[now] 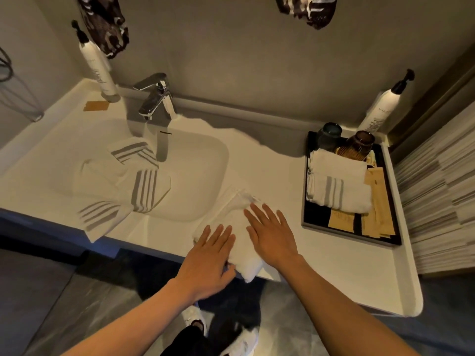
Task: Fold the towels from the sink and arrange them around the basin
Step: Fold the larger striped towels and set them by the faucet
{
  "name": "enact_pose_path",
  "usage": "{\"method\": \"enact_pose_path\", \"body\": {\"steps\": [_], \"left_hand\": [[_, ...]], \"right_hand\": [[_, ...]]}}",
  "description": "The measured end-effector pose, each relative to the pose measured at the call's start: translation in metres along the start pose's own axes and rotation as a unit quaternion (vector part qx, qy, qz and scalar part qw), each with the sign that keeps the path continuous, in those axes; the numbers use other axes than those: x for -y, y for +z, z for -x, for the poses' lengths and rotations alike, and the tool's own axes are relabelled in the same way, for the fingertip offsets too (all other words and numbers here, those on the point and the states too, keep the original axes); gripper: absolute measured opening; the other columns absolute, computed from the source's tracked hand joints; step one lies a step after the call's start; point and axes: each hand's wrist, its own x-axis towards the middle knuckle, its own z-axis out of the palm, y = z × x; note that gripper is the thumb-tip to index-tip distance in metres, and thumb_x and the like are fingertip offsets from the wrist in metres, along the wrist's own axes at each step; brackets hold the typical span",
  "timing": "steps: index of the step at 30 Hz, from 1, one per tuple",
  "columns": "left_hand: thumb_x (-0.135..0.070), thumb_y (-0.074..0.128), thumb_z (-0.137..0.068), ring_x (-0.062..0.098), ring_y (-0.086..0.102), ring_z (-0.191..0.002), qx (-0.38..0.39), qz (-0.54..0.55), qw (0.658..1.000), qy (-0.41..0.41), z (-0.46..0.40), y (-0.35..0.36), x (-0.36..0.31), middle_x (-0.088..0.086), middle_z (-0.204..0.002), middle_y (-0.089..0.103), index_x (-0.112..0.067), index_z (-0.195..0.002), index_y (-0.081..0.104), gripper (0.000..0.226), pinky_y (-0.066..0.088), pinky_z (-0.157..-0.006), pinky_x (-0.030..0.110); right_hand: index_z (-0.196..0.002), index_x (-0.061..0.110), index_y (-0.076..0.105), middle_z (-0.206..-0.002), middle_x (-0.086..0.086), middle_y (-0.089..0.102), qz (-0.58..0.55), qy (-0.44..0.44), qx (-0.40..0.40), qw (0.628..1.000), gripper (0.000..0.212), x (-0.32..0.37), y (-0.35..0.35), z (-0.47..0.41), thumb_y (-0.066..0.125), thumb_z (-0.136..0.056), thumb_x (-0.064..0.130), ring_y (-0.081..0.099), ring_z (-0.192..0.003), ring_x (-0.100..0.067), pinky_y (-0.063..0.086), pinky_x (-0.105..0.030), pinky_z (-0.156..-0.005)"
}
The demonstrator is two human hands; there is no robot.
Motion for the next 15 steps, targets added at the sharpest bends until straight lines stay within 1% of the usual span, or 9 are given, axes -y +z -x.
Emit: {"method": "enact_pose_path", "body": {"steps": [2,4,5,7,9,11,12,13,15], "left_hand": [[-0.057,0.043,-0.087,0.027,0.045,-0.134,-0.014,-0.008,0.999,0.036,-0.006,-0.002,-0.022,0.007,-0.144,0.052,-0.015,-0.134,0.055,0.064,0.021,-0.117,0.046],[-0.059,0.049,-0.082,0.025,0.050,-0.118,-0.009,-0.019,0.999,0.045,-0.013,-0.001,-0.032,0.004,-0.127,0.057,-0.018,-0.122,0.056,0.058,0.031,-0.113,0.046],[-0.054,0.054,-0.081,0.026,0.051,-0.115,-0.012,-0.032,0.998,0.049,-0.017,-0.002,-0.030,0.004,-0.123,0.057,-0.018,-0.120,0.055,0.053,0.035,-0.109,0.045],[-0.037,0.060,-0.082,0.028,0.055,-0.110,-0.028,-0.038,0.997,0.065,-0.023,0.000,-0.010,0.004,-0.115,0.059,-0.017,-0.114,0.056,0.038,0.043,-0.098,0.042],[-0.029,0.055,-0.087,0.030,0.057,-0.117,-0.045,-0.015,0.996,0.070,-0.024,0.002,0.020,0.005,-0.119,0.063,-0.016,-0.116,0.060,0.032,0.049,-0.093,0.040],[-0.030,0.056,-0.089,0.026,0.052,-0.128,-0.029,-0.012,0.998,0.057,-0.021,0.003,0.040,0.004,-0.132,0.059,-0.017,-0.128,0.056,0.041,0.049,-0.098,0.042],[-0.031,0.061,-0.087,0.025,0.051,-0.127,-0.019,-0.019,0.998,0.057,-0.021,0.000,0.042,0.004,-0.135,0.056,-0.018,-0.132,0.054,0.047,0.050,-0.097,0.041],[-0.032,0.067,-0.083,0.025,0.054,-0.121,-0.013,-0.021,0.998,0.057,-0.020,-0.001,0.042,0.005,-0.134,0.055,-0.018,-0.133,0.053,0.054,0.052,-0.092,0.039],[-0.027,0.072,-0.076,0.026,0.059,-0.105,-0.025,-0.003,0.998,0.059,-0.025,-0.004,0.040,0.006,-0.126,0.057,-0.016,-0.128,0.055,0.056,0.054,-0.079,0.036]], "right_hand": [[-0.146,0.029,0.043,-0.154,0.006,0.039,0.009,0.039,-0.012,0.999,0.053,0.004,0.000,0.002,0.023,-0.100,0.045,0.038,-0.141,-0.022,0.021,-0.045,-0.115],[-0.146,0.029,0.044,-0.153,0.005,0.041,0.012,0.089,-0.017,0.996,0.056,0.008,-0.004,0.002,0.021,-0.097,0.047,0.043,-0.137,-0.026,0.033,-0.050,-0.108],[-0.146,0.028,0.044,-0.152,0.003,0.043,0.015,0.111,-0.020,0.993,0.057,0.009,-0.007,0.003,0.022,-0.097,0.048,0.046,-0.133,-0.029,0.037,-0.050,-0.103],[-0.148,0.027,0.039,-0.154,0.001,0.040,0.036,0.132,-0.008,0.991,0.058,0.007,-0.012,0.012,0.025,-0.098,0.052,0.049,-0.127,-0.032,0.040,-0.049,-0.097],[-0.152,0.026,0.029,-0.159,0.001,0.031,0.044,0.122,0.010,0.992,0.066,0.000,-0.011,0.032,0.021,-0.097,0.062,0.047,-0.126,-0.033,0.040,-0.049,-0.097],[-0.153,0.023,0.029,-0.159,-0.001,0.030,0.039,0.086,0.011,0.995,0.083,-0.005,-0.009,0.055,0.020,-0.090,0.076,0.043,-0.133,-0.033,0.033,-0.052,-0.106],[-0.152,0.021,0.033,-0.158,-0.002,0.033,0.040,0.066,0.010,0.997,0.089,-0.009,-0.008,0.063,0.023,-0.086,0.080,0.041,-0.136,-0.032,0.027,-0.053,-0.110],[-0.149,0.019,0.038,-0.155,-0.004,0.038,0.045,0.044,0.006,0.998,0.090,-0.013,-0.005,0.068,0.029,-0.084,0.081,0.040,-0.137,-0.032,0.022,-0.053,-0.112],[-0.142,0.016,0.048,-0.148,-0.005,0.048,0.040,0.011,-0.013,0.999,0.080,-0.022,-0.004,0.068,0.047,-0.084,0.070,0.046,-0.134,-0.031,0.023,-0.051,-0.113]]}}
